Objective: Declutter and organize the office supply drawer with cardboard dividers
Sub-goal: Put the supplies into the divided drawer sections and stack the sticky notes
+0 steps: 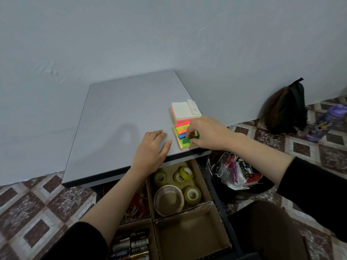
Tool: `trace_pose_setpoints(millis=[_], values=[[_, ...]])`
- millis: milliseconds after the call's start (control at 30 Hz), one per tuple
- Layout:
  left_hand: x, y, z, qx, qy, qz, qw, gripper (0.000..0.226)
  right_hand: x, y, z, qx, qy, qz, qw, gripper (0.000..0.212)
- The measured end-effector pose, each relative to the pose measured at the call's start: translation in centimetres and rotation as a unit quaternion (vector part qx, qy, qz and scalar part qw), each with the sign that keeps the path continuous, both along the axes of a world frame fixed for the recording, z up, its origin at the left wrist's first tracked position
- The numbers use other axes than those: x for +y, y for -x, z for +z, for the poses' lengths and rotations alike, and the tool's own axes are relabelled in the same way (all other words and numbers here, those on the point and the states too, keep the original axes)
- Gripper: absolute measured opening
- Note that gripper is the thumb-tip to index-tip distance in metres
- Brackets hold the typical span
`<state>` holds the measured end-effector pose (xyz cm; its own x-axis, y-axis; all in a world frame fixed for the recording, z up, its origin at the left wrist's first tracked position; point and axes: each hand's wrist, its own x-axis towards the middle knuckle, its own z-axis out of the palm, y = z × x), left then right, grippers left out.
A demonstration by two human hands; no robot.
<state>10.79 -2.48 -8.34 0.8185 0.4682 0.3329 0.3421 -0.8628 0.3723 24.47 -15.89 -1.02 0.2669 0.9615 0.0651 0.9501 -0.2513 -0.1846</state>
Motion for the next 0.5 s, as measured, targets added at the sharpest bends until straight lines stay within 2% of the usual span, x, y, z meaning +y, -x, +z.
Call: trace_pose_setpoints(millis=[200,333,500], values=[[0.0,-0.1,0.1,-0.012,0.006,0.0,1.0,0.043,0.0,0.4,-0.6,-0.004,-0.007,-0.008,1.0,0.02],[0.4,0.1,0.6,-0.043,0.061,0.011,0.997,0.036,0.0,-0.6,0.0,0.074,-0.077,-0.072,0.992,0.018],[-0.9,-0.3,1.6,-0.107,-0.019,-0.025,0.994,0.023,0.2,-2.9,0.0,0.167,-0.157,-0.181,0.956,0.015]])
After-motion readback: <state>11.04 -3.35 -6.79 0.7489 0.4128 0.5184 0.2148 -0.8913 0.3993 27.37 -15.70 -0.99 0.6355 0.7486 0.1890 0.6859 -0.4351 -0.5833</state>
